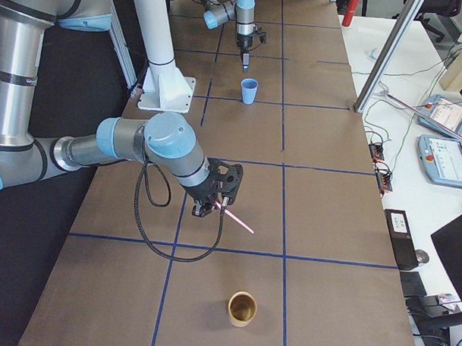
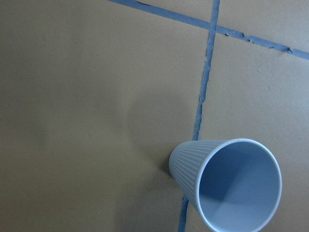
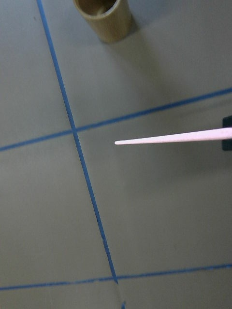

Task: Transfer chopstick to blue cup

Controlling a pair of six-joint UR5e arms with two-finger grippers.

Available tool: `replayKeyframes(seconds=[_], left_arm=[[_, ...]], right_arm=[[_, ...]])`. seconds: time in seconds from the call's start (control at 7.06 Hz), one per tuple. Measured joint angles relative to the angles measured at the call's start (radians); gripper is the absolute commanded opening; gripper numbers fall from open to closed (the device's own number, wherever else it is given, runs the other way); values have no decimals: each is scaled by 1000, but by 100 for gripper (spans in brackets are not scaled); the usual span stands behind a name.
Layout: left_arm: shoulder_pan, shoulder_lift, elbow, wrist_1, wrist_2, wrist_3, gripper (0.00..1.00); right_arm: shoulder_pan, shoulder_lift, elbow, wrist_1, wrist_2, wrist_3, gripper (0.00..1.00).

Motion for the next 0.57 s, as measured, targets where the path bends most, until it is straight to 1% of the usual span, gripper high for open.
replayKeyframes(seconds=[0.14, 0.28, 0.43, 0.57], left_arm=[[-2, 2, -5, -6, 0, 0, 100], [-11, 12, -23, -10, 1, 2, 100], [-29, 29, -49, -11, 0, 5, 100], [-53, 41, -66, -12, 0, 7, 100]], right_arm=[[-41, 6, 8, -26, 110, 37, 0], [-113, 27, 13, -35, 204, 109, 0], [-202, 80, 15, -34, 292, 209, 0], [-289, 159, 16, -30, 364, 333, 0]])
